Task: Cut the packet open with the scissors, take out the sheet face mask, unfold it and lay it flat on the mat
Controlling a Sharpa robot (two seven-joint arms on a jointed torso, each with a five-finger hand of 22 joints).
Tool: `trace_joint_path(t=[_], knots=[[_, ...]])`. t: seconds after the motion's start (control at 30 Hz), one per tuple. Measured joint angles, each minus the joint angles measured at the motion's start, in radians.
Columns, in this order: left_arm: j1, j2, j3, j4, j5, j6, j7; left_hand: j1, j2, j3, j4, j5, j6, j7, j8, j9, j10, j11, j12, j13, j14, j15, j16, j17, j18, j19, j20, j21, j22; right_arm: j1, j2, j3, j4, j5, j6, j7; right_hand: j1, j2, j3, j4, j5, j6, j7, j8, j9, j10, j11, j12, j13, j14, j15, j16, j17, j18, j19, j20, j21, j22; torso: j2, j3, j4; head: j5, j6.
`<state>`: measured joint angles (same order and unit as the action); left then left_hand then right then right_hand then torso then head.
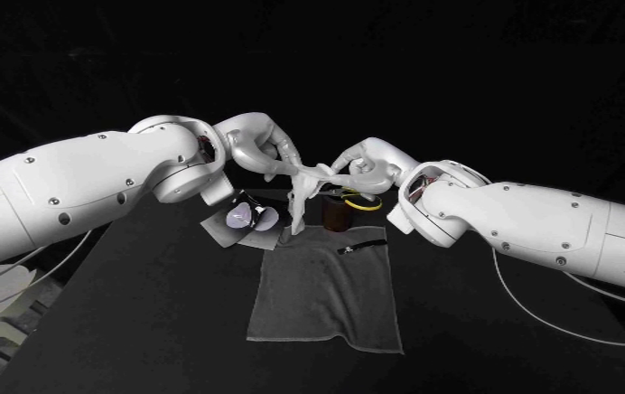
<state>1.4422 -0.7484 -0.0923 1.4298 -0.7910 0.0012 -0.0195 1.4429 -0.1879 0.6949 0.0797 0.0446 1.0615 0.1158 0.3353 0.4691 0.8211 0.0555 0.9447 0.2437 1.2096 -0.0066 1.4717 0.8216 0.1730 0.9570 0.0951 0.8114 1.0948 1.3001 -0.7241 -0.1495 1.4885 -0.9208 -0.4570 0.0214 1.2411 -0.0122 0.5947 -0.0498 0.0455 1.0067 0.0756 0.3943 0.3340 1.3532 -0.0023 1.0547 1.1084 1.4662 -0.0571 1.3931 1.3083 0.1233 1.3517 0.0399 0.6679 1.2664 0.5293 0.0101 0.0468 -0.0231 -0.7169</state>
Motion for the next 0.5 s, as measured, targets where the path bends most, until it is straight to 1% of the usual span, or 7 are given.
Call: trace_joint_path(t=[0.03,0.1,0.17,0.3,0.37,0.43,0.5], knots=[[0.010,0.002,-0.001,-0.006,-0.009,0.004,-0.015,-0.007,-0.001,0.002,-0.002,0.000,0.000,0.000,0.001,0.000,0.003,-0.003,0.003,0.001,0.013,-0.001,0.005,0.018,0.000,0.001,0.001,0.000,0.000,0.000,-0.005,0.000,0.004,0.023,-0.012,0.021,0.000,0.000,0.003,0.000,0.000,0.000,0.000,0.000,0.000,0.000,0.000,-0.004,-0.003,0.000,0.000,0.000,0.000,0.000,0.000,0.000,-0.006,-0.002,0.000,0.0002,0.0005,0.000,0.000],[0.027,0.009,-0.008,-0.016,-0.022,0.009,-0.035,-0.016,-0.001,0.002,-0.002,0.000,0.000,0.000,0.001,0.000,0.004,-0.004,0.003,0.001,0.016,-0.001,0.006,0.027,0.000,0.001,0.001,0.000,0.000,0.000,-0.014,0.002,0.012,0.063,-0.023,0.056,0.000,0.000,0.006,0.000,-0.001,0.000,0.000,0.000,0.000,0.000,0.000,-0.004,-0.003,0.000,0.000,0.000,0.000,0.000,0.000,0.000,-0.006,-0.002,-0.001,0.0013,0.0012,0.000,0.001],[0.040,0.014,-0.014,-0.022,-0.038,0.016,-0.055,-0.016,-0.001,0.005,0.000,0.000,0.000,0.000,0.001,0.000,0.004,-0.004,0.003,0.001,0.016,-0.001,0.006,0.031,0.000,0.005,-0.002,0.000,0.000,0.004,-0.026,0.003,0.020,0.109,-0.029,0.095,0.000,0.000,0.006,-0.001,-0.001,0.000,0.000,0.000,0.000,0.000,0.000,-0.004,-0.003,0.000,0.000,0.000,0.000,0.000,0.000,0.000,-0.006,-0.003,-0.002,0.0027,0.0022,0.000,0.003],[0.048,0.023,-0.022,-0.030,-0.061,0.024,-0.079,-0.030,0.001,0.005,0.000,-0.001,-0.004,0.000,0.001,0.000,0.007,-0.007,0.006,0.001,0.030,-0.002,0.009,0.048,0.000,0.011,-0.001,0.000,0.000,0.012,-0.044,0.005,0.034,0.182,-0.025,0.146,-0.008,-0.008,0.007,-0.002,-0.002,0.000,0.000,0.000,0.000,-0.004,0.004,-0.024,-0.015,0.000,0.000,-0.012,0.000,0.001,-0.004,0.004,-0.031,-0.010,-0.002,0.0039,0.0016,0.000,0.005],[0.051,0.025,-0.024,-0.032,-0.070,0.024,-0.086,-0.034,0.005,0.005,0.000,-0.001,-0.009,-0.002,0.004,0.000,0.007,-0.007,0.008,0.002,0.044,-0.004,0.014,0.065,-0.001,0.026,-0.001,0.012,0.000,0.014,-0.048,0.005,0.038,0.209,-0.017,0.159,-0.012,-0.012,0.007,-0.001,-0.002,-0.005,0.005,0.001,0.000,-0.014,0.004,-0.039,-0.026,0.000,0.000,-0.012,0.000,0.010,-0.013,0.005,-0.049,-0.016,-0.003,0.0045,0.0009,0.003,0.008],[0.052,0.026,-0.024,-0.032,-0.075,0.021,-0.089,-0.036,0.006,0.007,-0.001,-0.001,-0.009,-0.002,0.008,0.000,0.012,-0.012,0.012,0.003,0.060,-0.005,0.019,0.088,-0.001,0.041,-0.002,0.027,0.010,0.014,-0.050,0.005,0.039,0.234,-0.002,0.168,-0.028,-0.027,-0.007,0.008,-0.001,-0.025,0.010,0.040,0.000,-0.036,0.008,-0.071,-0.050,-0.002,0.002,-0.034,0.000,0.020,-0.030,0.006,-0.094,-0.030,-0.003,0.0047,0.0005,0.004,0.011],[0.054,0.026,-0.025,-0.033,-0.081,0.015,-0.090,-0.037,0.008,0.009,-0.004,-0.001,-0.014,-0.006,0.009,0.000,0.013,-0.012,0.013,0.003,0.074,-0.008,0.022,0.110,-0.002,0.059,-0.002,0.041,0.019,0.016,-0.051,0.005,0.038,0.255,0.020,0.172,-0.049,-0.049,-0.037,0.017,0.001,-0.047,0.018,0.049,0.052,-0.064,0.017,-0.113,-0.081,-0.002,0.002,-0.062,0.000,0.024,-0.058,0.011,-0.160,-0.052,-0.003,0.0051,0.0005,0.004,0.014]])
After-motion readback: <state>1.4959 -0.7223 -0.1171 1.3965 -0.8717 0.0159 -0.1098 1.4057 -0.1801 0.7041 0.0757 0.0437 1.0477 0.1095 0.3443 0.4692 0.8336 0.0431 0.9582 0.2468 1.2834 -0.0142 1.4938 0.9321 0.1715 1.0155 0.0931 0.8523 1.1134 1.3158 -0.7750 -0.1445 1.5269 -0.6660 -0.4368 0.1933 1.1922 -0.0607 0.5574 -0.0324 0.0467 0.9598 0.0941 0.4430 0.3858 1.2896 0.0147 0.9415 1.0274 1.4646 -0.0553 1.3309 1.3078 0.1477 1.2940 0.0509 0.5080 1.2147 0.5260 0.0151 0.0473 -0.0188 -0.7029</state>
